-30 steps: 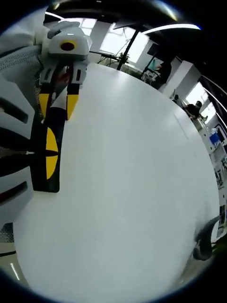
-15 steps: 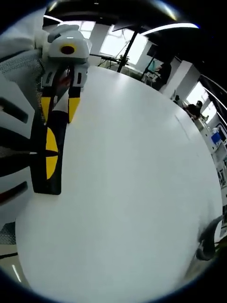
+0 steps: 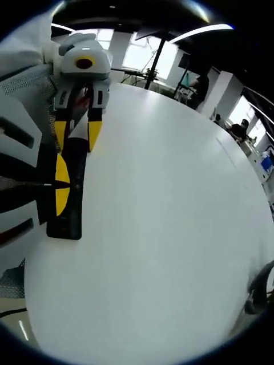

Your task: Press the specified remote control buttons in sequence, fully releasing each button before pressing the next.

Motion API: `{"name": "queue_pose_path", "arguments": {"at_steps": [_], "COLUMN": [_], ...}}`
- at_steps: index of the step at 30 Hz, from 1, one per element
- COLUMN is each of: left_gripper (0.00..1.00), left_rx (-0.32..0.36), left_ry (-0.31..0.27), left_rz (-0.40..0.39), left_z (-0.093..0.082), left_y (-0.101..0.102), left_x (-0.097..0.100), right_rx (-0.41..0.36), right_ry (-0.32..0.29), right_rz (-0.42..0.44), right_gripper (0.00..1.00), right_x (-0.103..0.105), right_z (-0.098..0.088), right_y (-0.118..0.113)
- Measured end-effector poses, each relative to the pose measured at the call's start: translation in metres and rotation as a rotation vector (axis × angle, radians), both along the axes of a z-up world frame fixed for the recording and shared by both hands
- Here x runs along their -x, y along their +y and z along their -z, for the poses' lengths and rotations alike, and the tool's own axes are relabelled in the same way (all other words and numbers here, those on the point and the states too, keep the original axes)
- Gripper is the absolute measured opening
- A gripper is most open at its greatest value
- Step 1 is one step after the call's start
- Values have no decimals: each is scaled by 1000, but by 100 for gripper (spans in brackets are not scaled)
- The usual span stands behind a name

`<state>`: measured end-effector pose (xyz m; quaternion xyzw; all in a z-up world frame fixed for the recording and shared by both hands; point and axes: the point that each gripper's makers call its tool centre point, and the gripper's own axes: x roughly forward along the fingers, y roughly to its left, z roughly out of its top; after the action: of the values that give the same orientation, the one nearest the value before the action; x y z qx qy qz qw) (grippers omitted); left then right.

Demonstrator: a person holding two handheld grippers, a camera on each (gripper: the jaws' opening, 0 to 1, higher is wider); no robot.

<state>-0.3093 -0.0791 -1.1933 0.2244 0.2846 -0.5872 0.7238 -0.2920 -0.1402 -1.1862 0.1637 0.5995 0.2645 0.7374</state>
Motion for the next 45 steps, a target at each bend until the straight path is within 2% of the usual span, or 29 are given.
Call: {"name": "queue_pose_path", "arguments": {"at_steps": [15, 23, 36, 45], "left_gripper": [25, 25, 25, 25], "left_rx": [2, 2, 0, 2], "left_ry": [-2, -3, -5, -4], "left_rz": [0, 1, 0, 0], "left_z": [0, 0, 0, 0], "left_y": [0, -1, -1, -1], "left_x": [0, -1, -1, -1], "right_rx": [26, 62, 36, 51], "right_ry": [-28, -78, -52, -39], "right_rz": [-28, -61, -30, -16], "right_gripper": [0, 0, 0, 0], "right_x": [2, 1, 2, 3], "right_z": [3, 3, -1, -1], "right_y": [-1, 1, 0, -5]}}
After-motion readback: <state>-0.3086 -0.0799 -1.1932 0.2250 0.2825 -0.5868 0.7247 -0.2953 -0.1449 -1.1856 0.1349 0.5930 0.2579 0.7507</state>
